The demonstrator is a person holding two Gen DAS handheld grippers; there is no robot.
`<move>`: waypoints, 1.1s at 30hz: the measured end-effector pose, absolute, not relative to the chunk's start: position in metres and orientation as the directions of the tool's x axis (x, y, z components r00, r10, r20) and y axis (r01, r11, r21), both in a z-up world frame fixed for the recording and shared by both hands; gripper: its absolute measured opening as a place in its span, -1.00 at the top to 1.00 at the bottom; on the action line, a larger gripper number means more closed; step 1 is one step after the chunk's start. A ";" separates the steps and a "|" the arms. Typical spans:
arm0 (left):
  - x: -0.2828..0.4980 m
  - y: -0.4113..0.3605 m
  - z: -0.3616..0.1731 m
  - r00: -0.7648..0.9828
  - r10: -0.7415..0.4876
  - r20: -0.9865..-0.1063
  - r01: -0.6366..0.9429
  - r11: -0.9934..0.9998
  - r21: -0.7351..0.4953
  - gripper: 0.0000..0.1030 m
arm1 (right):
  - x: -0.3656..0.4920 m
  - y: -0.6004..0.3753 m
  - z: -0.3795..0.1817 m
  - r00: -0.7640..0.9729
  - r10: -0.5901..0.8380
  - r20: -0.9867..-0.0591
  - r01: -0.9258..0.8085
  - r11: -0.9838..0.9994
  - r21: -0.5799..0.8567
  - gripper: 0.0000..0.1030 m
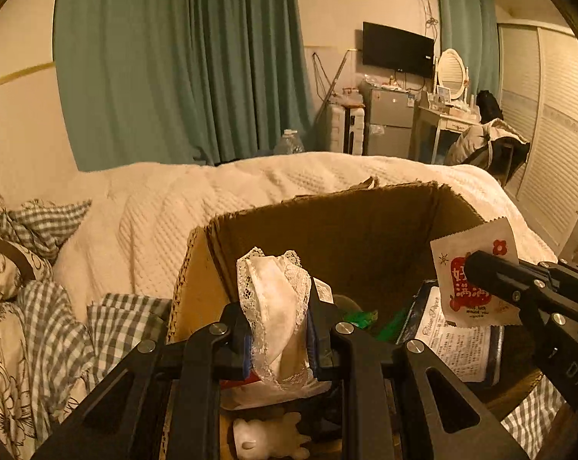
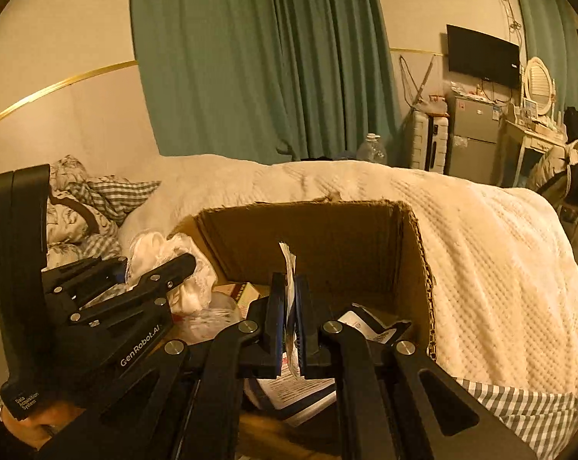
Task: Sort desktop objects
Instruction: 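Open both grippers to drop the lace cloth and sachet into the box, then move both grippers back toward the items left on the bed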
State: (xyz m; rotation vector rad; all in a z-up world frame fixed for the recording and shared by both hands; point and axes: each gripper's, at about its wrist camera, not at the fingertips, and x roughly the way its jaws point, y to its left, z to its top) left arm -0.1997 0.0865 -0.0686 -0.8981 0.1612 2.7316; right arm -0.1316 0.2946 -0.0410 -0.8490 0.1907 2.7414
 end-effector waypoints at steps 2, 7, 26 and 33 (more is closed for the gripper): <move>-0.200 0.085 -0.068 -0.778 0.190 -0.599 -0.264 -0.964 0.038 0.60 | -0.135 0.294 -0.043 -0.783 0.222 -0.581 -0.298 -0.954 0.038 0.85; -0.199 0.074 -0.056 -0.797 0.180 -0.577 -0.238 -0.971 0.025 0.32 | -0.130 0.297 -0.037 -0.797 0.221 -0.563 -0.316 -0.946 0.077 -0.24; -0.148 0.050 0.000 -0.888 0.152 -0.434 -0.186 -0.982 0.037 -0.85 | -0.069 0.289 0.020 -0.852 0.275 -0.445 -0.373 -0.916 0.147 -0.39; -0.120 0.029 0.019 -0.911 0.127 -0.392 -0.153 -0.988 0.035 -1.00 | -0.037 0.277 0.040 -0.870 0.304 -0.389 -0.383 -0.913 0.141 -0.60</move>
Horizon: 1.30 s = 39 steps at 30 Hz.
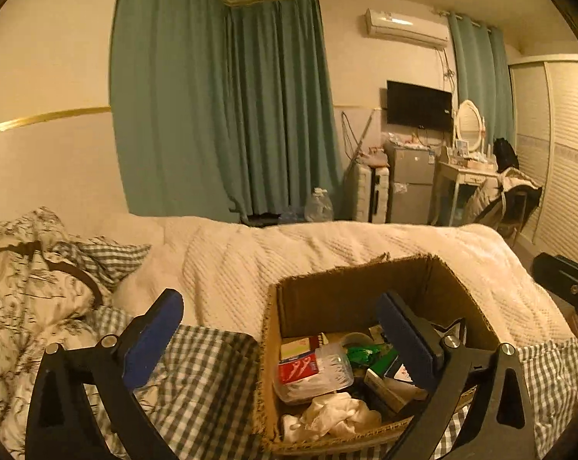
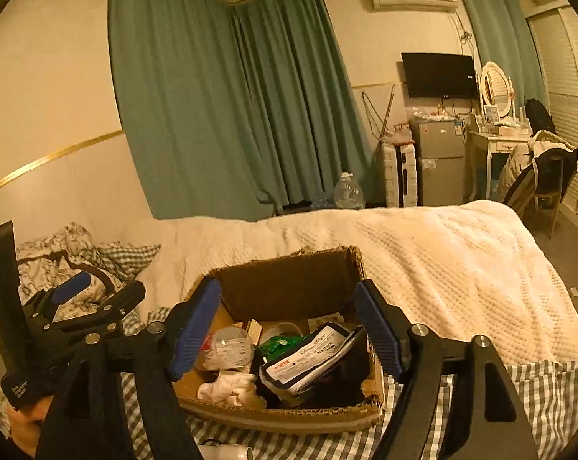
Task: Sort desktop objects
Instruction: 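Move both grippers back toward the items left on the bed, then grasp the white hair-dryer device with the left gripper while the right gripper grasps the white tube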
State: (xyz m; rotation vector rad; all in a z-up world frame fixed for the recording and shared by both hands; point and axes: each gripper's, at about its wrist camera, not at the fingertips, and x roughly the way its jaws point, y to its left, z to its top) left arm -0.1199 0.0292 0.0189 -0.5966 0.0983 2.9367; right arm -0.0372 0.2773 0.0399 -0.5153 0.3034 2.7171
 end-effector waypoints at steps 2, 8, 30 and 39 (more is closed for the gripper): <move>-0.110 0.022 0.026 -0.920 0.107 -0.377 -0.125 -0.992 0.024 -1.00 | -0.026 0.272 0.047 -0.875 0.329 -0.356 -0.394 -0.910 0.127 -0.78; -0.084 -0.001 0.044 -0.927 0.108 -0.360 -0.091 -0.994 -0.063 -1.00 | 0.007 0.264 0.064 -0.892 0.349 -0.287 -0.397 -0.908 0.131 -0.99; -0.032 0.004 -0.018 -0.907 -0.058 -0.417 -0.001 -0.990 0.140 -1.00 | 0.026 0.231 0.011 -0.811 0.346 -0.472 -0.342 -0.935 -0.098 -0.99; -0.012 0.015 -0.050 -0.851 0.102 -0.515 -0.170 -0.982 0.085 -1.00 | 0.037 0.225 -0.043 -0.742 0.317 -0.590 -0.275 -0.948 -0.163 -0.99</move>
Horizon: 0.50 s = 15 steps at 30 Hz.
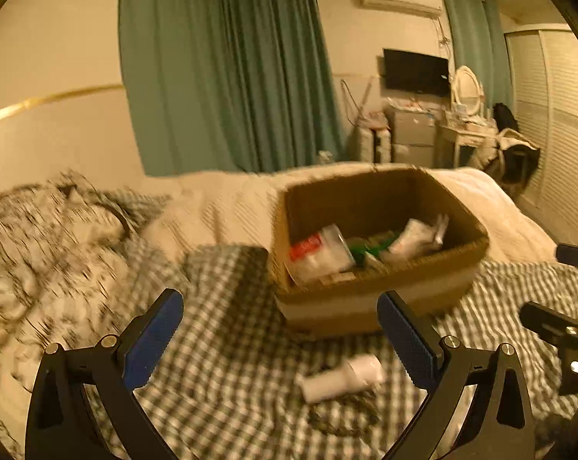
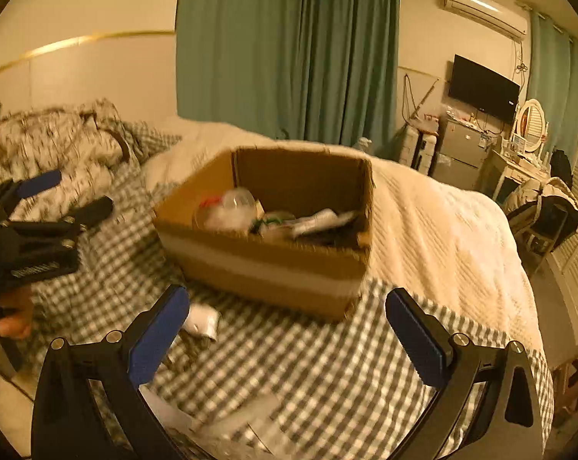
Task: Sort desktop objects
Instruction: 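Grasp the white hair-dryer device with the left gripper while the right gripper grasps the white tube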
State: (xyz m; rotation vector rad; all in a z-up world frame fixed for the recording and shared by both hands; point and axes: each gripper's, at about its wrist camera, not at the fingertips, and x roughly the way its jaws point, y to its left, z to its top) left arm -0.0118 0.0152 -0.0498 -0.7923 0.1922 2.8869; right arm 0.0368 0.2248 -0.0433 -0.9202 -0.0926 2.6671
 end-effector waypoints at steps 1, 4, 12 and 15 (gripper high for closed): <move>-0.012 0.014 -0.053 -0.841 0.109 -0.530 -0.177 -0.981 0.078 -1.00 | 0.037 0.227 -0.047 -0.735 0.317 -0.600 -0.274 -0.947 -0.165 -0.99; -0.010 0.012 -0.067 -0.816 0.120 -0.565 -0.187 -0.980 0.063 -1.00 | 0.039 0.234 -0.059 -0.713 0.291 -0.638 -0.267 -0.954 -0.136 -0.99; -0.017 0.009 -0.100 -0.775 0.067 -0.629 -0.159 -0.983 0.090 -1.00 | 0.024 0.254 -0.109 -0.579 0.115 -0.807 -0.292 -0.954 0.074 -0.99; -0.025 0.012 -0.115 -0.750 0.067 -0.658 -0.177 -0.979 0.102 -1.00 | 0.017 0.250 -0.127 -0.526 0.130 -0.840 -0.304 -0.952 0.043 -0.88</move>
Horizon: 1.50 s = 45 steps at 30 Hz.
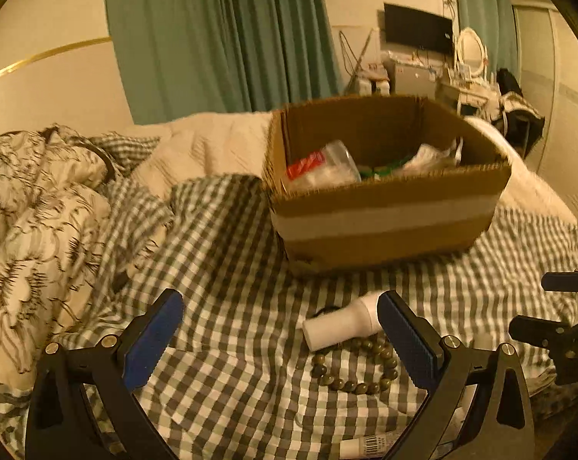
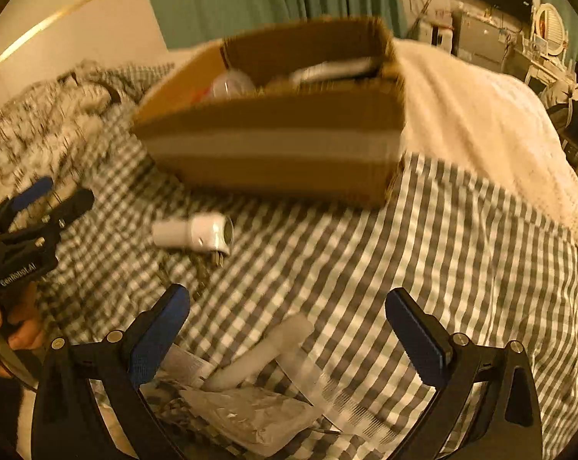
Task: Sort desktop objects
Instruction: 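Grasp the white hair-dryer device with the left gripper while the right gripper grasps the white tube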
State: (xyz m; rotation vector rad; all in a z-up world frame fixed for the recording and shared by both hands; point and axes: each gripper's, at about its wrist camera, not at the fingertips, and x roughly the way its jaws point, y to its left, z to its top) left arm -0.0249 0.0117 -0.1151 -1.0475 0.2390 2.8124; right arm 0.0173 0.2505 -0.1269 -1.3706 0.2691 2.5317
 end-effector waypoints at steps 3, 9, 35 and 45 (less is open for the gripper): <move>-0.031 0.015 -0.128 -0.738 0.061 -0.672 -0.194 -0.973 0.124 -1.00 | 0.014 0.249 -0.140 -0.492 0.106 -0.864 -0.307 -0.950 0.059 -0.54; -0.040 0.032 -0.150 -0.707 0.070 -0.703 -0.246 -0.957 0.153 -1.00 | 0.008 0.254 -0.167 -0.417 0.083 -0.905 -0.354 -0.932 0.078 -0.51; -0.088 0.081 -0.220 -0.581 0.039 -0.813 -0.203 -0.974 0.098 -1.00 | -0.022 0.224 -0.222 -0.283 0.045 -0.958 -0.340 -0.939 0.056 -0.18; -0.092 0.073 -0.231 -0.562 0.034 -0.826 -0.223 -0.968 0.113 -0.39 | -0.024 0.227 -0.210 -0.320 0.045 -0.946 -0.345 -0.936 0.072 0.52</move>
